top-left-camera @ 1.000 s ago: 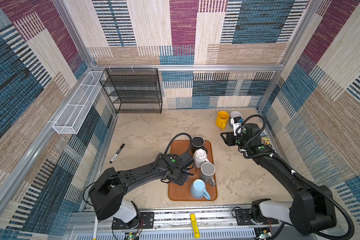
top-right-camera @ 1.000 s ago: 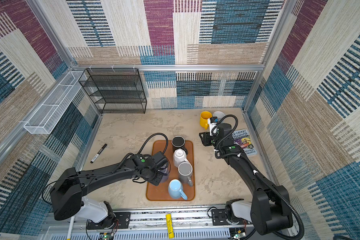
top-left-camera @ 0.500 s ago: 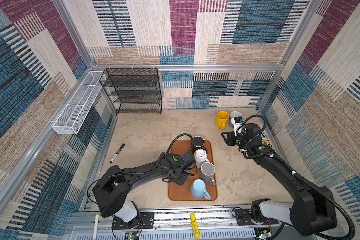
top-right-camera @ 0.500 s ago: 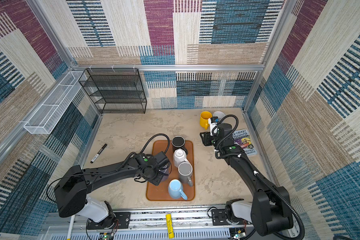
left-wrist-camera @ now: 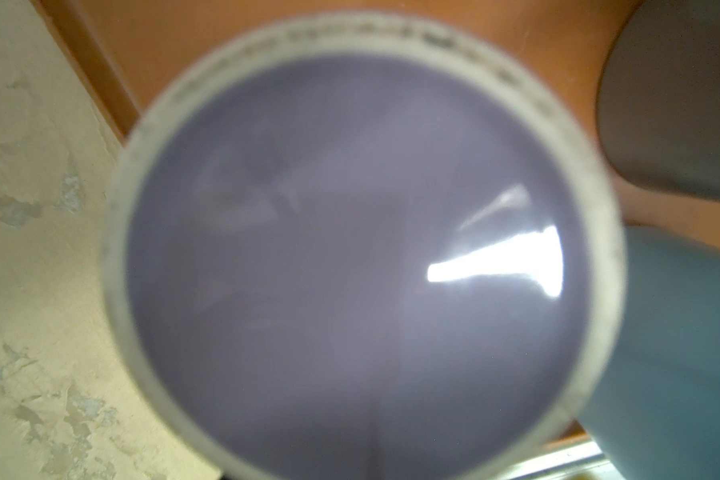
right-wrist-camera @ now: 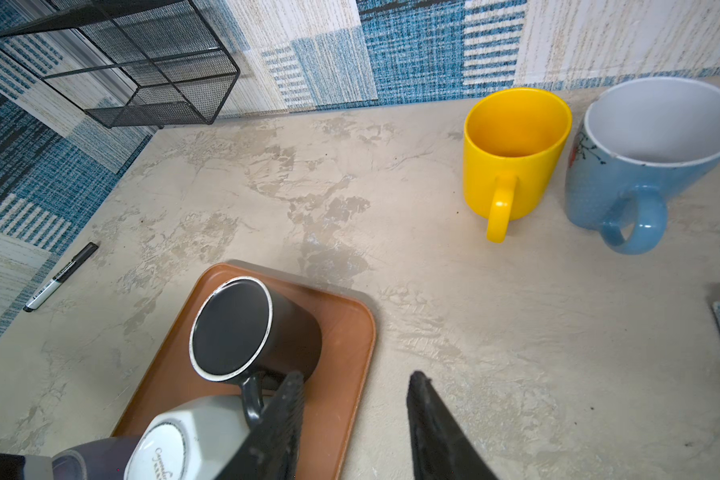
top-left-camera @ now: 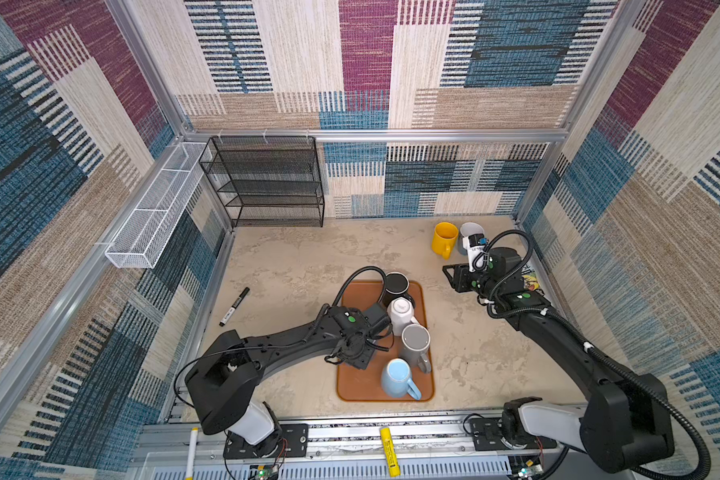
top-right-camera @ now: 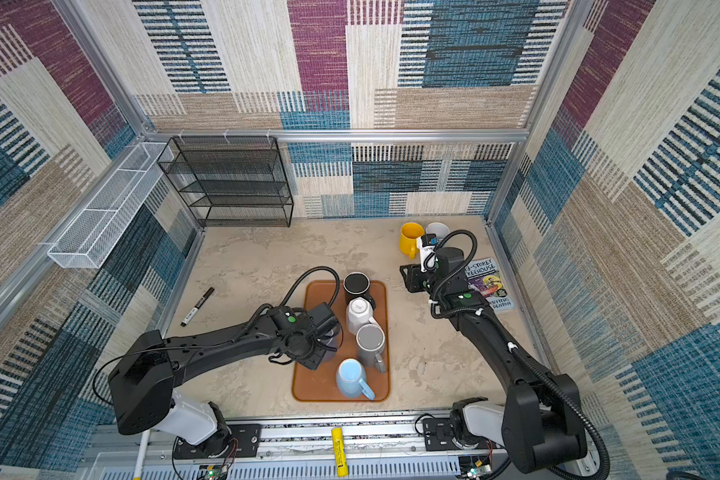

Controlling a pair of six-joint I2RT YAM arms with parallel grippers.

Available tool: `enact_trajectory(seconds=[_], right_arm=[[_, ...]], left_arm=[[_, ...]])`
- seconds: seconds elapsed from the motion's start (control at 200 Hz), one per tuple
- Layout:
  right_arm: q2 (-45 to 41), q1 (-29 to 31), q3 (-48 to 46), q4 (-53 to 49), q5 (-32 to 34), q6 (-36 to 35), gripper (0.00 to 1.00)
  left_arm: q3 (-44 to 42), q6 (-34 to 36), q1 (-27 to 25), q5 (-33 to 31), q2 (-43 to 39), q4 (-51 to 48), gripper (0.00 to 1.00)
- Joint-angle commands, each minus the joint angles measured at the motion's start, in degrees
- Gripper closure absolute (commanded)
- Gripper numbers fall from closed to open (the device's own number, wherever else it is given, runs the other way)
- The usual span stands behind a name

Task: Turn the mug right side up
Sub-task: 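Close the left gripper on the purple mug's base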

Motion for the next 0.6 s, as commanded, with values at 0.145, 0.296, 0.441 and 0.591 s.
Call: enact_trajectory(seconds=[0.145,0.296,0.441,0.591], right_arm=[[-1.0,0.0,-0.1,0.7,-0.4,-0.4,0.56],[-1.3,0.1,-0.6,1.0,-1.1,0.0,0.56],[-1.2,0.1,-0.9,1.7,-2.7,0.6,0.56],[-1.4,0.1,-1.4,1.9,-3.7,0.8,0.56]], left_arm=[[0.2,-0.5,0.1,-2.5,0.0,-0.9,0.7],[0.3,-0.4,0.1,-3.1,0.1,-0.9,0.71],[0.3,-0.4,0.1,-3.3,0.2,-0.9,0.72],[0.2,-0.3,0.2,-3.2,0.5,-0.9,0.87]])
